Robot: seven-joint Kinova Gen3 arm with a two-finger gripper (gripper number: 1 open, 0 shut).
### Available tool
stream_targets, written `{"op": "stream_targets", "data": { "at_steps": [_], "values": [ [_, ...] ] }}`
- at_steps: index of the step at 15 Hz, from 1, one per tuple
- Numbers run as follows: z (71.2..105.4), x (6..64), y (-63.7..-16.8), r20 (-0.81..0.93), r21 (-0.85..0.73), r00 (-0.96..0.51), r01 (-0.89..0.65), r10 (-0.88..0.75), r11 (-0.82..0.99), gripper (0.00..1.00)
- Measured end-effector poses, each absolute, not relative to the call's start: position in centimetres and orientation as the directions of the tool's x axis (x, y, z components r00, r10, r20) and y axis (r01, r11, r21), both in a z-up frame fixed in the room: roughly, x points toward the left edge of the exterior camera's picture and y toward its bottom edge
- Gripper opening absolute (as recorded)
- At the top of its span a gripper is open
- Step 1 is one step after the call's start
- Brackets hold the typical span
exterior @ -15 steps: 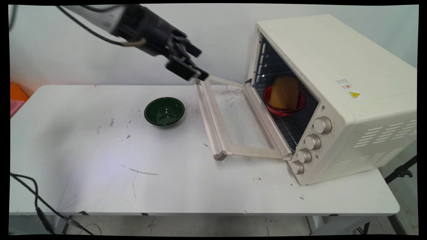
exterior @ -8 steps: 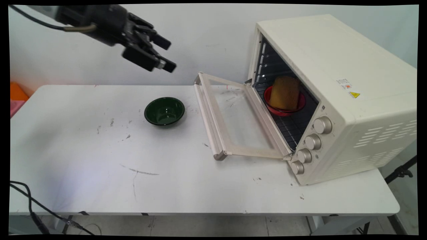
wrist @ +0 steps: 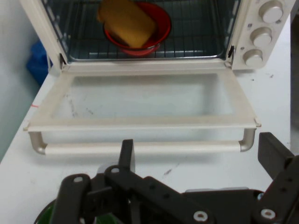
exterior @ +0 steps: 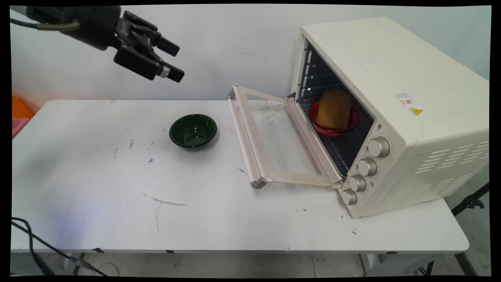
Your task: Close the oven
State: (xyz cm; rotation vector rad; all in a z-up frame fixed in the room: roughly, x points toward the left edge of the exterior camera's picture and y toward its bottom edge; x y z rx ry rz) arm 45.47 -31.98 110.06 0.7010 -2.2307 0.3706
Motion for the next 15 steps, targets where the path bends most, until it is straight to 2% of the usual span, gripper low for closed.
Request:
{"op": "stream_targets", "data": {
  "at_steps": [7,15],
  "values": [
    [107.6,44.8,-33.7,0.686,-0.064,-0.606,-0.602,-0.403,0.796,1.0],
    [99.5,41.3,-38.0,0.556,-0.078,-0.691,-0.597,-0.462,0.799,1.0]
  ]
}}
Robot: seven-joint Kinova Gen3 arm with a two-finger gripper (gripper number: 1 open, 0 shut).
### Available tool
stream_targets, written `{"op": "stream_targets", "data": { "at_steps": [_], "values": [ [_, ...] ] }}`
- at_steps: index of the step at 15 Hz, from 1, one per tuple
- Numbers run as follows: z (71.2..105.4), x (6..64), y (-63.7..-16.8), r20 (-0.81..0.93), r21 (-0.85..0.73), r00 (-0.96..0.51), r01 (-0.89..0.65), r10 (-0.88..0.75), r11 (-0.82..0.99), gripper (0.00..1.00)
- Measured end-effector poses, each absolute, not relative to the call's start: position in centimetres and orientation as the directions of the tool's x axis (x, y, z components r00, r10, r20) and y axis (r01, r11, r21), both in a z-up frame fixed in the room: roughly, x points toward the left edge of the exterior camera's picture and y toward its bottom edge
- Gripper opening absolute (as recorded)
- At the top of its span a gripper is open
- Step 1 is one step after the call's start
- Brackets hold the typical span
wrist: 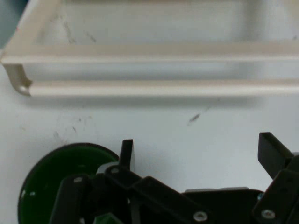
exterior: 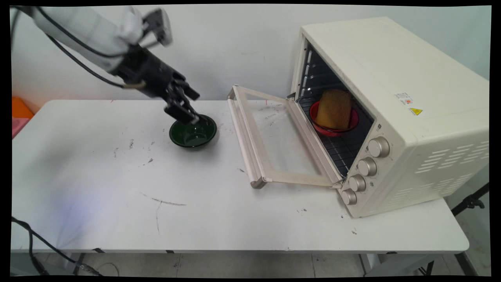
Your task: Close the oven
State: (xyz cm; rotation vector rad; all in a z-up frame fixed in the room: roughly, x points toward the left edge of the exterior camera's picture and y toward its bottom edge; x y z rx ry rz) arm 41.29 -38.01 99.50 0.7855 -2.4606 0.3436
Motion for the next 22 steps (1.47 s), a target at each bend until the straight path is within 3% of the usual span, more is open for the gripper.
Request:
{"op": "stream_targets", "data": {
  "at_steps": [16,17,22],
  "values": [
    [86.8,35.7,-43.5,0.493,-0.074,-0.744,-0.552,-0.451,0.831,1.0],
    [86.2,35.4,-43.8,0.498,-0.072,-0.742,-0.552,-0.449,0.831,0.0],
    [84.3,34.3,-44.5,0.519,-0.063,-0.733,-0.547,-0.441,0.835,0.0]
  ]
}}
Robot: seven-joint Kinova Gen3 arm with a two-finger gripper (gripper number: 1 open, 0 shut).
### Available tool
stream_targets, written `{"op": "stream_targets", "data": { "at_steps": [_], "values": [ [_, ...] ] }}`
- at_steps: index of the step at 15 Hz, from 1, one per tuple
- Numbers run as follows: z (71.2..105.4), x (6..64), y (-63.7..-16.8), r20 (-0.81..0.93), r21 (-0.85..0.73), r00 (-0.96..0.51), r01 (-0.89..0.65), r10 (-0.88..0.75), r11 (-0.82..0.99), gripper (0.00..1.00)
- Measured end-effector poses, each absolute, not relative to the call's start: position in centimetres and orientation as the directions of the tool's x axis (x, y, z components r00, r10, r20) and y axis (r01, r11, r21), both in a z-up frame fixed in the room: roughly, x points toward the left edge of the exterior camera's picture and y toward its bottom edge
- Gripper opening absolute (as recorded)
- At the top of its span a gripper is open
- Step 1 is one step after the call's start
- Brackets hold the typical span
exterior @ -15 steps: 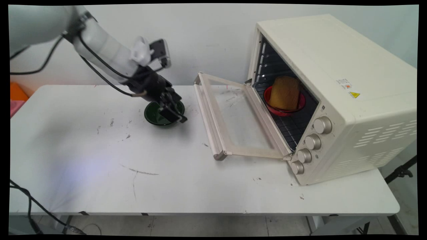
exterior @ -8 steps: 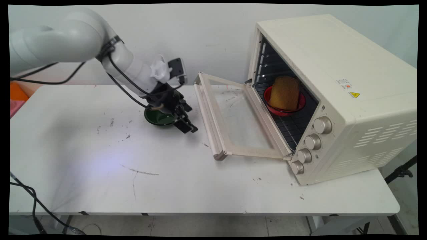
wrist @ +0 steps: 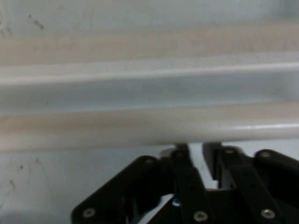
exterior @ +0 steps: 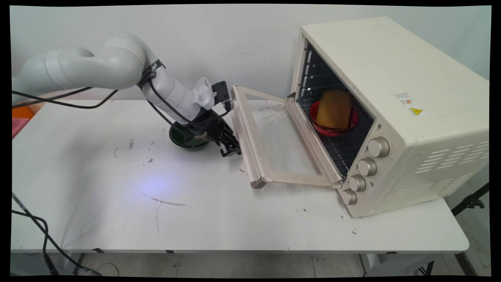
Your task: Close the oven
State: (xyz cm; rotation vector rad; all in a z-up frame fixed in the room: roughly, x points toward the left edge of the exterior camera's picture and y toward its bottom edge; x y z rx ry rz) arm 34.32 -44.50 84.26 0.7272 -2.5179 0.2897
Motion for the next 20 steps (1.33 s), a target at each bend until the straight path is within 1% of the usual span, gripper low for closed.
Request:
{"op": "stream_targets", "data": {
  "at_steps": [3,6,11,16,20],
  "values": [
    [83.8,33.9,-44.7,0.544,-0.063,-0.721,-0.545,-0.429,0.836,0.0],
    [84.4,33.7,-45.0,0.578,-0.069,-0.703,-0.548,-0.414,0.834,0.0],
    [87.7,33.1,-45.5,0.658,-0.079,-0.65,-0.562,-0.38,0.824,0.0],
    [92.4,31.5,-46.5,0.737,-0.082,-0.585,-0.575,-0.339,0.814,0.0],
    [95.5,31.1,-46.8,0.77,-0.079,-0.554,-0.574,-0.316,0.815,0.0]
  ]
}}
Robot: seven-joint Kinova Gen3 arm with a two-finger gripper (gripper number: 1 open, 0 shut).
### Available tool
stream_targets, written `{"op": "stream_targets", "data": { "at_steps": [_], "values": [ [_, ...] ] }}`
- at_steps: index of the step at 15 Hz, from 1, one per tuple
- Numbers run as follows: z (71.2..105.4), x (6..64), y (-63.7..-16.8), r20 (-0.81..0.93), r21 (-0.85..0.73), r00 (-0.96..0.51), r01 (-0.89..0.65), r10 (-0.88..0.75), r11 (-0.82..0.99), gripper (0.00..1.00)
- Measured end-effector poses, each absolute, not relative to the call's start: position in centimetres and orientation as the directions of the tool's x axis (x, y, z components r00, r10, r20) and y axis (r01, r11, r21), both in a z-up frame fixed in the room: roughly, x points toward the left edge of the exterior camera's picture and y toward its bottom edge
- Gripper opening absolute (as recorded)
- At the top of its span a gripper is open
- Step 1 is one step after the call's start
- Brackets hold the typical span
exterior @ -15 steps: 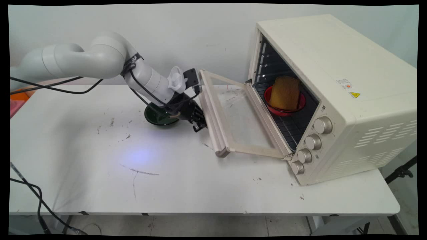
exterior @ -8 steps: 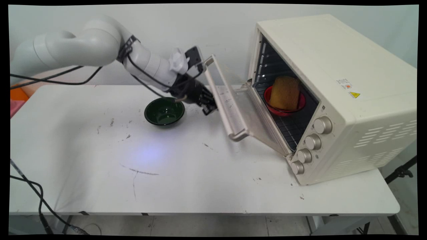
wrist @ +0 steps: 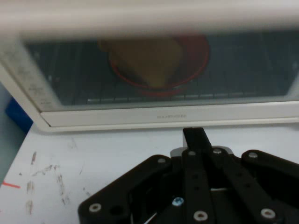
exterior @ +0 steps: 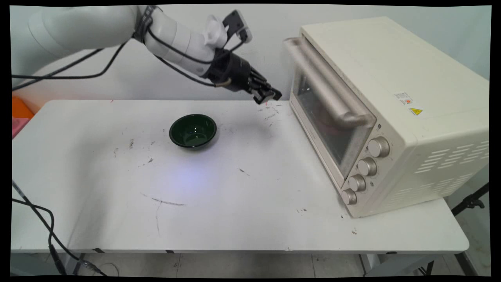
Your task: Close the oven
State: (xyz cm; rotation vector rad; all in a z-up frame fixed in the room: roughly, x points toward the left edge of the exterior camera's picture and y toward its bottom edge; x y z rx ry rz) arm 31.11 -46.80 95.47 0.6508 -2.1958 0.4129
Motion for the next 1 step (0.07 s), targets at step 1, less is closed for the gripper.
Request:
{"op": "stream_targets", "data": {
  "at_steps": [1],
  "values": [
    [96.07,31.25,-46.74,0.774,-0.079,-0.551,-0.573,-0.312,0.816,0.0]
  ]
}}
